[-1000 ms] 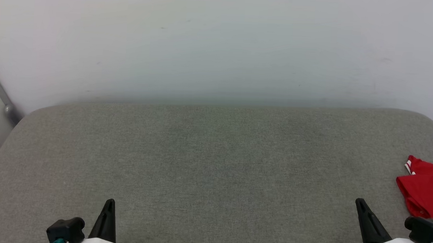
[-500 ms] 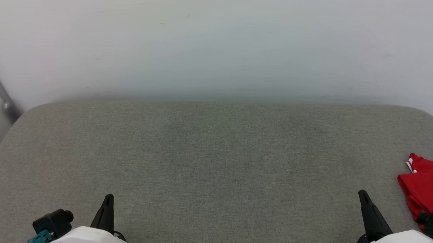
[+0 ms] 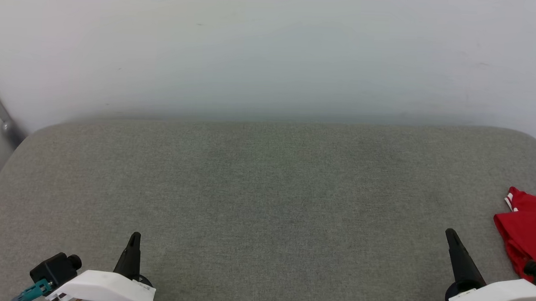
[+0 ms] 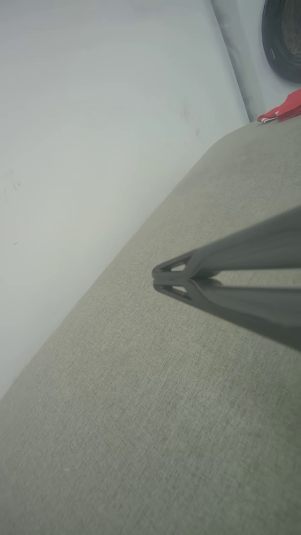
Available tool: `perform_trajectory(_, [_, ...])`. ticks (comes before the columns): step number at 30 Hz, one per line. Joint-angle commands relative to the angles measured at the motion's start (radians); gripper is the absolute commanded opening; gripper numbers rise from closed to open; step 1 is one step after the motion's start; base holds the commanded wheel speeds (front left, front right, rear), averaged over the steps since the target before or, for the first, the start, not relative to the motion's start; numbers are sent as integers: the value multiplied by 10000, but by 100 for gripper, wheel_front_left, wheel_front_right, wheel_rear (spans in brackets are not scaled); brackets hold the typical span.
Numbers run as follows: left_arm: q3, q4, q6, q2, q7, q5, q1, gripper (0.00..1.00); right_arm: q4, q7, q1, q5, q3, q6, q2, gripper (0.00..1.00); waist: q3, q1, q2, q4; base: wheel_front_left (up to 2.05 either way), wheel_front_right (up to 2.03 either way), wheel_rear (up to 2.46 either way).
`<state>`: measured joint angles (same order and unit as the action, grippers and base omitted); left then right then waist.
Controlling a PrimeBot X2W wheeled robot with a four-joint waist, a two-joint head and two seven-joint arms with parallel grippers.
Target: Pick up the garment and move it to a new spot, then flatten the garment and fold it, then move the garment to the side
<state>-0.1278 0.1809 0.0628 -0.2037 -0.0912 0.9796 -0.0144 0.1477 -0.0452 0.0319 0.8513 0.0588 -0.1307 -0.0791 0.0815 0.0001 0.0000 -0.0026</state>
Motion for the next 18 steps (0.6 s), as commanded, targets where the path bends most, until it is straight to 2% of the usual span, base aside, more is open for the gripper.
perform_trajectory(1, [123,-76,-69,7,46,192,284,0,-72,-22,-329,268,49,-1,15,0,-8,0,0,1,0,0,0])
perform_trajectory(18, [720,106,-582,401,564,1875,567,0,209,-208,-659,2248,190,-1,91,0,-180,-1,0,6,0,0,0])
